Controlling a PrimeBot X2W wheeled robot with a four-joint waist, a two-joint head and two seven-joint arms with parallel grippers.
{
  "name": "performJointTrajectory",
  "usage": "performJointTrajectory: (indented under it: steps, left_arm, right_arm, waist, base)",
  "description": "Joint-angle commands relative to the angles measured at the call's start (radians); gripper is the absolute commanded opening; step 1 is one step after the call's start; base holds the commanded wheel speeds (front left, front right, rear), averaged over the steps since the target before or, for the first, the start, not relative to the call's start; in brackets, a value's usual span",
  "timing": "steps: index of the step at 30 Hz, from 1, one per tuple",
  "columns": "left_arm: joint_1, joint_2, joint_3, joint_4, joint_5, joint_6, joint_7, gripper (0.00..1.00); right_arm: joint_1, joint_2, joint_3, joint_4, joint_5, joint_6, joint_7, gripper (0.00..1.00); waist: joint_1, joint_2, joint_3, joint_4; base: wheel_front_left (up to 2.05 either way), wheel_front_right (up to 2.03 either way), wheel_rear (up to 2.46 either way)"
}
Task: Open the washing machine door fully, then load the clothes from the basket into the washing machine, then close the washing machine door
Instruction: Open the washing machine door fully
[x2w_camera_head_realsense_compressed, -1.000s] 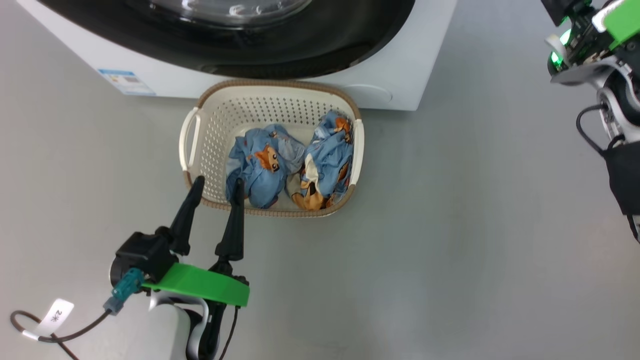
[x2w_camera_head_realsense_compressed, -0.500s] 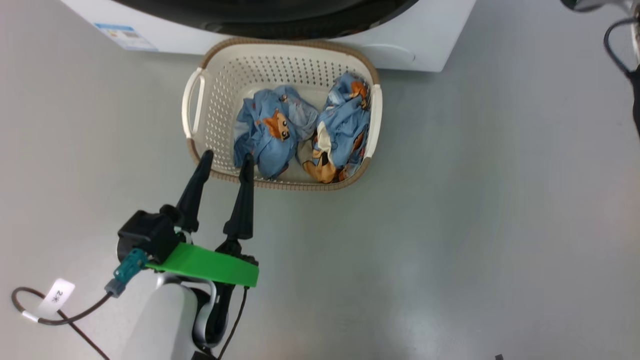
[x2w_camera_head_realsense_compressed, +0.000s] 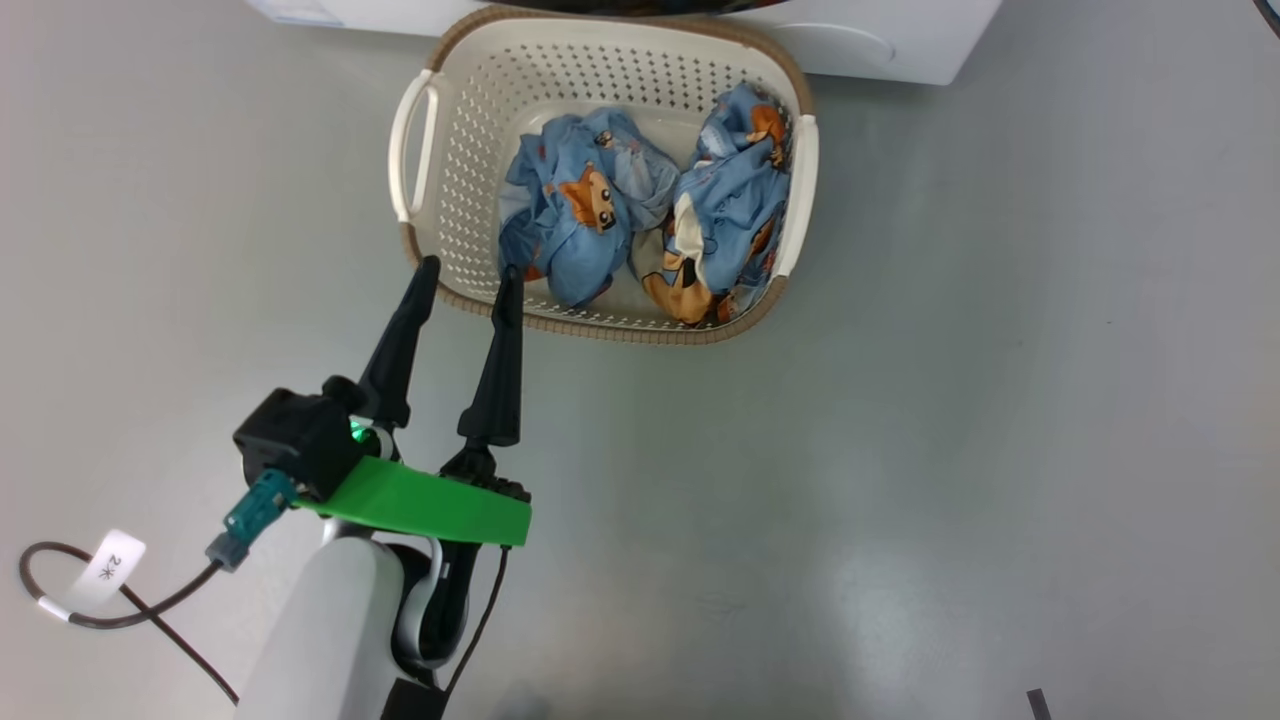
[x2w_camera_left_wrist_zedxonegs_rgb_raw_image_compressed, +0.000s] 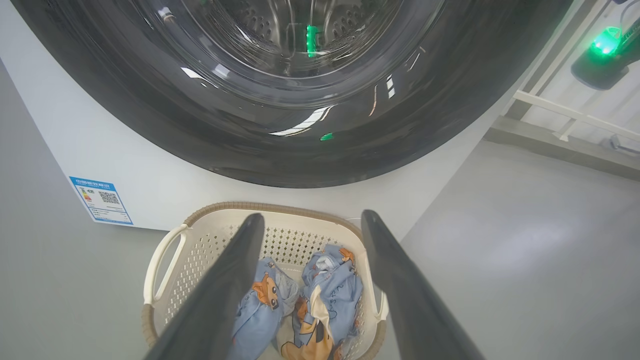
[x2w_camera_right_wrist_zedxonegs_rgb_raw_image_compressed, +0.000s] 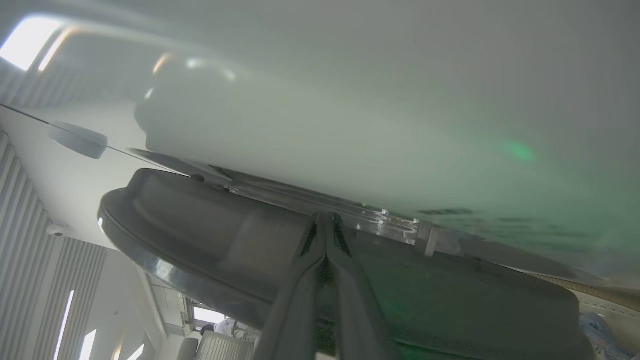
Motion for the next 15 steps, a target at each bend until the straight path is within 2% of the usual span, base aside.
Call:
performJointTrajectory:
  steps: [1, 9, 15]
  left_arm:
    - [-0.008, 0.017, 0.023, -0.029, -0.008, 0.008, -0.006, 1.00]
    - [-0.015, 0.017, 0.014, -0.052, -0.018, 0.016, -0.006, 1.00]
    - [0.001, 0.017, 0.011, -0.046, -0.014, 0.022, -0.006, 1.00]
  right_arm:
    - [-0.021, 0.023, 0.004, -0.022, -0.013, 0.008, 0.003, 0.00]
    - [-0.041, 0.020, 0.029, -0.025, -0.044, 0.008, 0.014, 0.00]
    - [0.022, 0.027, 0.052, -0.040, -0.039, 0.008, 0.039, 0.00]
  waist:
    - [0.0000, -0.0001, 0.008, 0.010]
    - [0.0000, -0.0001, 0.023, 0.029]
    - [0.0000, -0.0001, -0.023, 0.028]
  base:
    - [0.00, 0.00, 0.00]
    - [0.00, 0.00, 0.00]
    - [0.00, 0.00, 0.00]
